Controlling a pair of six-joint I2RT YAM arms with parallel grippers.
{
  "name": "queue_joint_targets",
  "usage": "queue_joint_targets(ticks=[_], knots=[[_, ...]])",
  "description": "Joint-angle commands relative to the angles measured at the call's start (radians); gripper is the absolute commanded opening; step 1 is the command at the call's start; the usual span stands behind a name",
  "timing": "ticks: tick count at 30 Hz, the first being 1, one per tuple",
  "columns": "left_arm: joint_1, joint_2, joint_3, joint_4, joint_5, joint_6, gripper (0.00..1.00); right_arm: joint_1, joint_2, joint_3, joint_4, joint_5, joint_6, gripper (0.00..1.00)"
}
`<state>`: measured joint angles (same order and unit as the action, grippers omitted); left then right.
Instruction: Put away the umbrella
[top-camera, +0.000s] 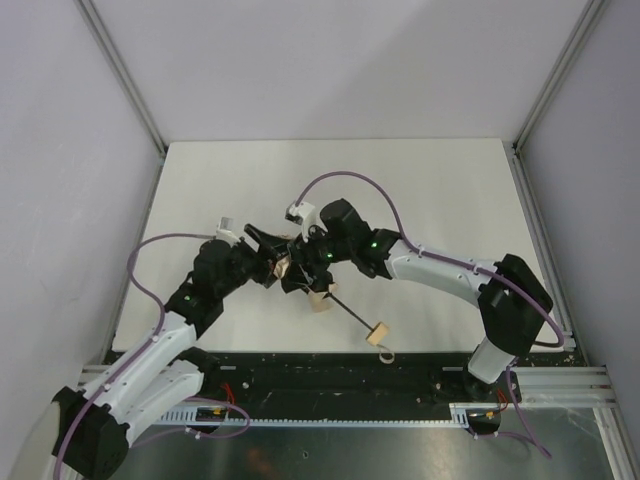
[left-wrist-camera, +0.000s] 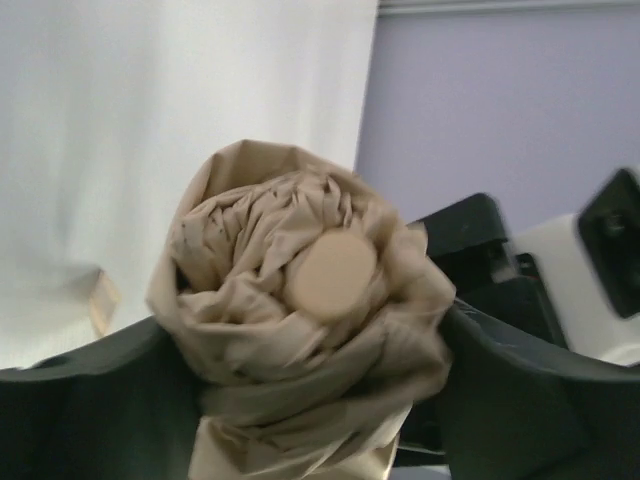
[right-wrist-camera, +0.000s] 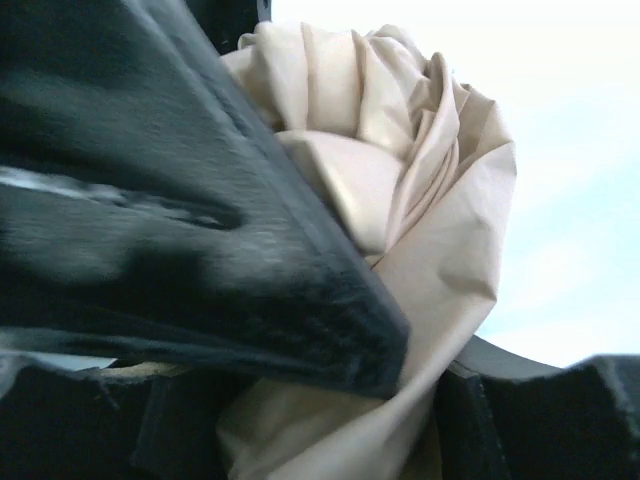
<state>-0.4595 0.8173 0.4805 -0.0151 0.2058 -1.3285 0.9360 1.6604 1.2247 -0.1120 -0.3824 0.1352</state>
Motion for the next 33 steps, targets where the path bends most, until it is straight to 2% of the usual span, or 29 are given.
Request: queue_joint_targets(ticks=[1, 3, 5, 9, 13, 16, 18, 19, 20, 23, 25, 30, 33], knots=[[0.007, -0.057, 0.016, 0.115, 0.07, 0.017, 0.92, -0.03, -0.041, 0.001, 0.213, -0.323, 0.098, 0.0], [0.018, -0.066, -0.001, 0.154, 0.085, 0.024, 0.98, -0.045, -0.05, -0.01, 0.266, -0.379, 0.149, 0.0], [0.027, -0.059, -0.019, 0.212, 0.113, 0.017, 0.99, -0.054, -0.054, -0.018, 0.319, -0.424, 0.203, 0.0], [0.032, -0.027, -0.022, 0.277, 0.158, 0.017, 0.96, -0.069, -0.056, -0.048, 0.463, -0.487, 0.33, 0.0], [0.032, -0.016, -0.022, 0.32, 0.167, 0.013, 0.71, -0.08, -0.041, -0.082, 0.622, -0.538, 0.458, 0.0], [0.033, -0.004, -0.017, 0.343, 0.17, 0.016, 0.41, -0.08, -0.037, -0.098, 0.678, -0.554, 0.506, 0.0], [0.033, 0.0, -0.014, 0.354, 0.165, 0.012, 0.2, -0.081, -0.046, -0.1, 0.649, -0.539, 0.494, 0.0], [0.033, 0.0, -0.013, 0.355, 0.159, 0.004, 0.1, -0.081, -0.053, -0.1, 0.611, -0.518, 0.466, 0.02], [0.033, -0.002, -0.013, 0.355, 0.151, -0.008, 0.05, -0.078, -0.066, -0.1, 0.559, -0.484, 0.429, 0.09], [0.033, -0.019, -0.02, 0.357, 0.11, -0.042, 0.01, -0.041, -0.102, -0.102, 0.392, -0.339, 0.298, 0.33], [0.032, -0.031, -0.024, 0.354, 0.077, -0.067, 0.0, 0.005, -0.12, -0.101, 0.297, -0.193, 0.209, 0.44], [0.032, -0.042, -0.011, 0.285, 0.034, -0.137, 0.0, 0.105, -0.131, -0.093, 0.169, 0.153, 0.067, 0.61], [0.032, -0.039, 0.012, 0.234, 0.025, -0.151, 0.0, 0.145, -0.109, -0.056, 0.108, 0.293, 0.007, 0.62]])
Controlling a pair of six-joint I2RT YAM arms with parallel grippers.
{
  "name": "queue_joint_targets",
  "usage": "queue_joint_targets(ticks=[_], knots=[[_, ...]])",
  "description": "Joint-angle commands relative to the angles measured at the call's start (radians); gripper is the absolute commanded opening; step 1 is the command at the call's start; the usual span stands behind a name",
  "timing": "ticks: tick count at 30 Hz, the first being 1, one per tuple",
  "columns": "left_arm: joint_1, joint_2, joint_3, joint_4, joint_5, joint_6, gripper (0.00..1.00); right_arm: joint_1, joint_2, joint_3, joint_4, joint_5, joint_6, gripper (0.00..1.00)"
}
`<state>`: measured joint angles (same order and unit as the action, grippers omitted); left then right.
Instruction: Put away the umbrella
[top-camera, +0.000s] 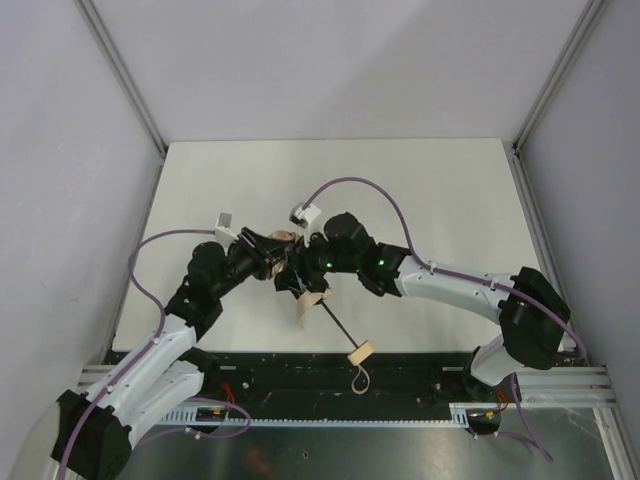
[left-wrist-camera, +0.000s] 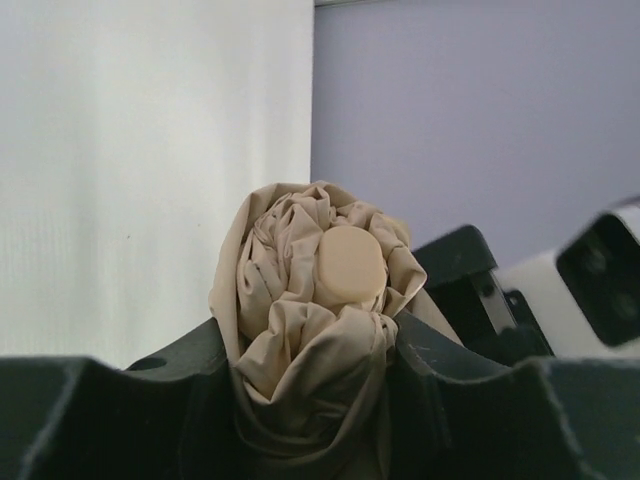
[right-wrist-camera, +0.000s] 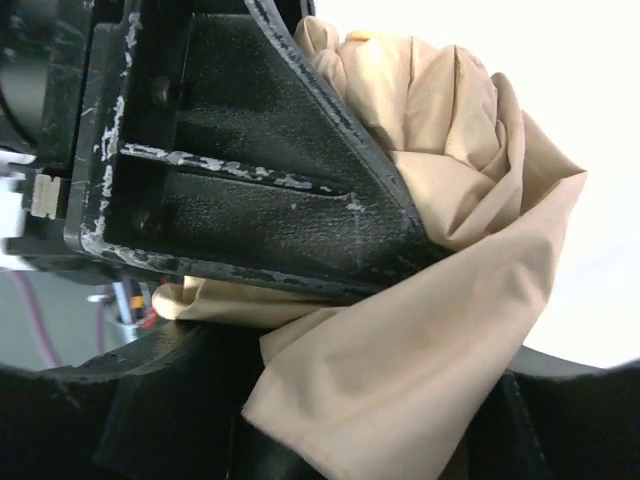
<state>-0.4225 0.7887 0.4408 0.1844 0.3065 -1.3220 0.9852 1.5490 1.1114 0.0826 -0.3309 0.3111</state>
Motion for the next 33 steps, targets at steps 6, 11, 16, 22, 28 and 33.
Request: queue_joint_targets(ticks=[6, 11, 16, 22, 28, 33], knots=[[-0.015, -0.017, 0.11, -0.098, -0.098, -0.174, 0.0, 0.13, 0.079, 0.145, -0.161, 0.441, -0.258, 0.55], [-0.02, -0.006, 0.112, -0.124, -0.071, -0.235, 0.0, 0.121, 0.12, 0.167, -0.15, 0.39, -0.269, 0.21], [-0.02, 0.013, 0.12, -0.126, -0.048, -0.189, 0.02, 0.061, 0.113, 0.154, -0.085, 0.027, -0.206, 0.01], [-0.004, -0.01, 0.111, -0.124, -0.033, -0.083, 0.65, -0.051, 0.084, 0.099, 0.086, -0.34, -0.032, 0.0], [0.015, -0.023, 0.062, -0.021, 0.011, -0.052, 0.93, -0.114, 0.067, 0.057, 0.312, -0.56, 0.194, 0.0], [0.019, 0.014, 0.072, 0.039, 0.059, -0.028, 0.86, -0.138, 0.088, 0.032, 0.533, -0.65, 0.395, 0.0]])
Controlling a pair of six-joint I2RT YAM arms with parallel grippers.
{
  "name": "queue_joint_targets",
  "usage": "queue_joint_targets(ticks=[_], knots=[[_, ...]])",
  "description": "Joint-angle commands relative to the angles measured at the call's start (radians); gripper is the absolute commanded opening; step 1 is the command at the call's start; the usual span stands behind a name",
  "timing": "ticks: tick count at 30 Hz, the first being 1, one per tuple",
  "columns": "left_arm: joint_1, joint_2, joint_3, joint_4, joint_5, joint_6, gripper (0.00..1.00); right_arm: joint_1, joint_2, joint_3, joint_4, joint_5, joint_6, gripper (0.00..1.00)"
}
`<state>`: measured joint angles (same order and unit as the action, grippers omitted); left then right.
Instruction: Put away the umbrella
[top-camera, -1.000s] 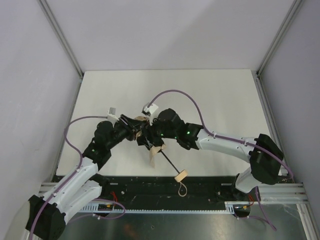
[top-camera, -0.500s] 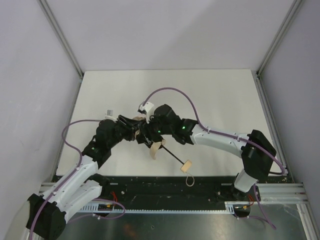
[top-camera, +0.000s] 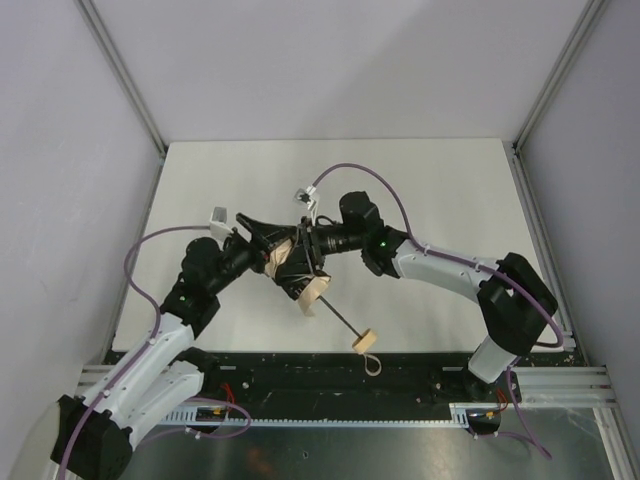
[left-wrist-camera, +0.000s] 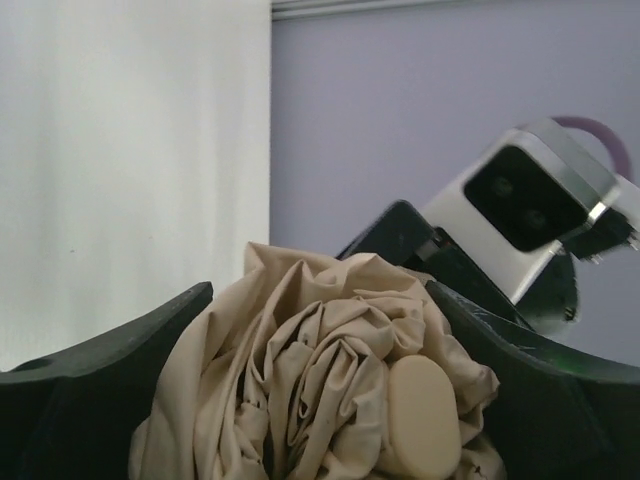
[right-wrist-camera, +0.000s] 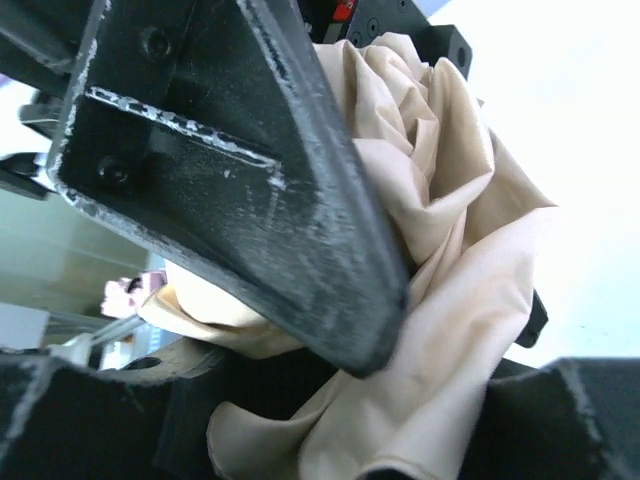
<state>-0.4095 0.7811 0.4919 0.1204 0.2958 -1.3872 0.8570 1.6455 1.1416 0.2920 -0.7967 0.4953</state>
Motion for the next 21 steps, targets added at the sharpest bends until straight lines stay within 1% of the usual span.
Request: queue_joint_targets(ticks=[1, 3, 5, 6, 7, 8, 11, 13, 16, 18, 21], knots=[[0.006, 0.025, 0.021, 0.11, 0.073, 0.037, 0.77, -0.012, -0.001, -0.001, 0.366, -0.194, 0.248, 0.0], [0.007, 0.024, 0.017, 0.131, 0.069, 0.036, 0.49, -0.013, 0.007, -0.004, 0.404, -0.195, 0.282, 0.0], [0.008, 0.016, 0.018, 0.148, 0.055, 0.034, 0.27, -0.014, -0.001, -0.005, 0.359, -0.175, 0.252, 0.0], [0.01, 0.013, 0.021, 0.153, 0.048, 0.036, 0.18, -0.014, -0.013, -0.005, 0.297, -0.155, 0.215, 0.0], [0.011, 0.013, 0.027, 0.156, 0.043, 0.038, 0.09, -0.015, -0.028, -0.004, 0.229, -0.126, 0.174, 0.04], [0.012, 0.013, 0.031, 0.157, 0.035, 0.038, 0.05, -0.014, -0.04, -0.004, 0.165, -0.087, 0.13, 0.13], [0.012, 0.018, 0.039, 0.159, 0.014, 0.027, 0.01, 0.002, -0.082, -0.005, -0.012, 0.024, -0.006, 0.33], [0.014, 0.016, 0.039, 0.157, -0.008, 0.024, 0.0, 0.023, -0.105, -0.004, -0.113, 0.104, -0.092, 0.42], [0.016, 0.014, 0.034, 0.145, -0.035, -0.001, 0.0, 0.067, -0.129, -0.003, -0.237, 0.225, -0.211, 0.52], [0.017, 0.027, 0.041, 0.142, -0.03, -0.011, 0.0, 0.089, -0.122, 0.001, -0.291, 0.282, -0.263, 0.56], [0.016, 0.055, 0.049, 0.149, -0.001, -0.041, 0.0, 0.096, -0.097, 0.004, -0.304, 0.276, -0.281, 0.61]])
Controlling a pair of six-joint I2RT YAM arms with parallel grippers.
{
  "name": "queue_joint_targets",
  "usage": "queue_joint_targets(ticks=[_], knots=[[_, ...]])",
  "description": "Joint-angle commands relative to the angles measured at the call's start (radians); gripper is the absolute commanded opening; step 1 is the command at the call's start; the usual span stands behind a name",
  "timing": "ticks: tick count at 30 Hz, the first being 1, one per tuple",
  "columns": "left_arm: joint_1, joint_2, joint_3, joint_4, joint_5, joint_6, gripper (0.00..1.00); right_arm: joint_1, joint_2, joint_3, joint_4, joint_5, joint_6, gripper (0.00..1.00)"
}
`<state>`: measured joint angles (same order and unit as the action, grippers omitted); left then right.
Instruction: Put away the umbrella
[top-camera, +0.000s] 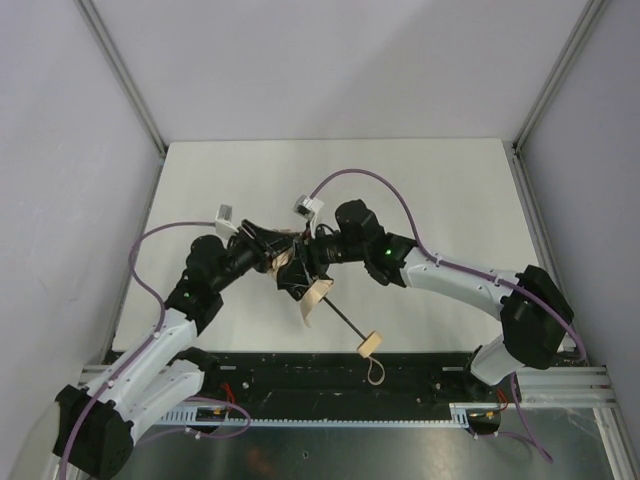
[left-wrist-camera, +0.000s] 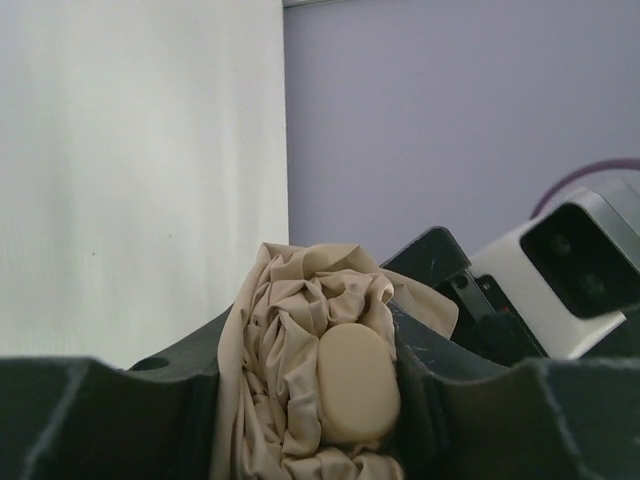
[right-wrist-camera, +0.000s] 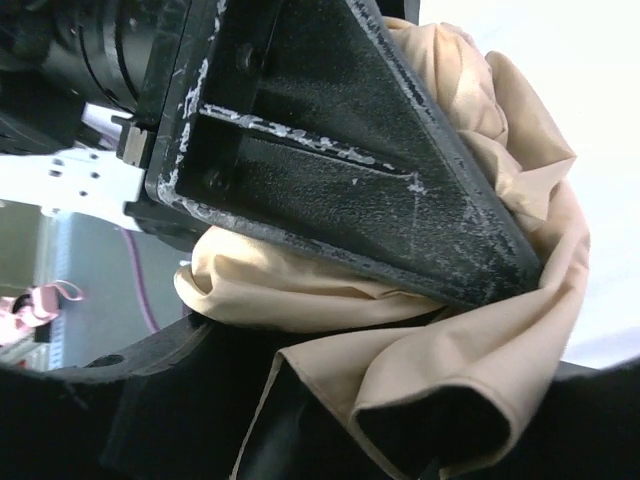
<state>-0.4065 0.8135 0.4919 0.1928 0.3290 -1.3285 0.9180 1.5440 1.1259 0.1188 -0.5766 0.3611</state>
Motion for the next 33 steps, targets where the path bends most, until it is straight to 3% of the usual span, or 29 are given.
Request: queue_joint_targets(ticks=[1, 4, 7, 9, 12, 14, 17, 19, 22, 24, 25, 28, 33], knots=[[0.014, 0.031, 0.049, 0.094, -0.02, -0.11, 0.0, 0.033, 0.02, 0.02, -0.106, 0.043, -0.145, 0.62], [0.013, 0.042, 0.053, 0.14, 0.021, -0.128, 0.0, 0.014, 0.069, 0.02, -0.008, -0.05, -0.106, 0.65], [0.009, 0.022, 0.054, 0.154, 0.019, -0.13, 0.0, 0.003, 0.113, 0.021, 0.102, -0.139, -0.037, 0.59], [0.004, 0.015, 0.047, 0.156, 0.012, -0.132, 0.0, 0.004, 0.132, 0.022, 0.172, -0.174, 0.005, 0.45], [-0.007, 0.028, 0.029, 0.187, 0.014, -0.146, 0.0, 0.003, 0.154, 0.022, 0.261, -0.213, 0.074, 0.1], [-0.009, 0.036, 0.024, 0.21, 0.023, -0.141, 0.0, 0.002, 0.16, 0.02, 0.256, -0.231, 0.076, 0.02], [-0.006, 0.051, 0.027, 0.224, 0.055, -0.129, 0.01, -0.002, 0.135, 0.019, 0.157, -0.2, 0.005, 0.0], [-0.004, 0.067, 0.027, 0.228, 0.08, -0.127, 0.14, -0.016, 0.106, 0.006, 0.112, -0.166, -0.037, 0.0], [0.007, 0.07, 0.014, 0.23, 0.103, -0.12, 0.53, -0.047, 0.058, -0.037, 0.117, -0.137, -0.054, 0.0], [0.033, 0.054, -0.002, 0.23, 0.117, -0.104, 0.85, -0.073, 0.029, -0.057, 0.103, -0.119, -0.068, 0.0], [0.05, 0.04, -0.013, 0.23, 0.121, -0.093, 0.92, -0.089, 0.015, -0.064, 0.091, -0.11, -0.076, 0.0], [0.123, -0.008, -0.053, 0.209, 0.139, -0.066, 0.99, -0.152, -0.014, -0.07, 0.03, -0.074, -0.115, 0.0], [0.258, -0.063, -0.109, 0.072, 0.2, 0.014, 0.99, -0.259, -0.071, -0.07, -0.09, 0.121, -0.244, 0.0]])
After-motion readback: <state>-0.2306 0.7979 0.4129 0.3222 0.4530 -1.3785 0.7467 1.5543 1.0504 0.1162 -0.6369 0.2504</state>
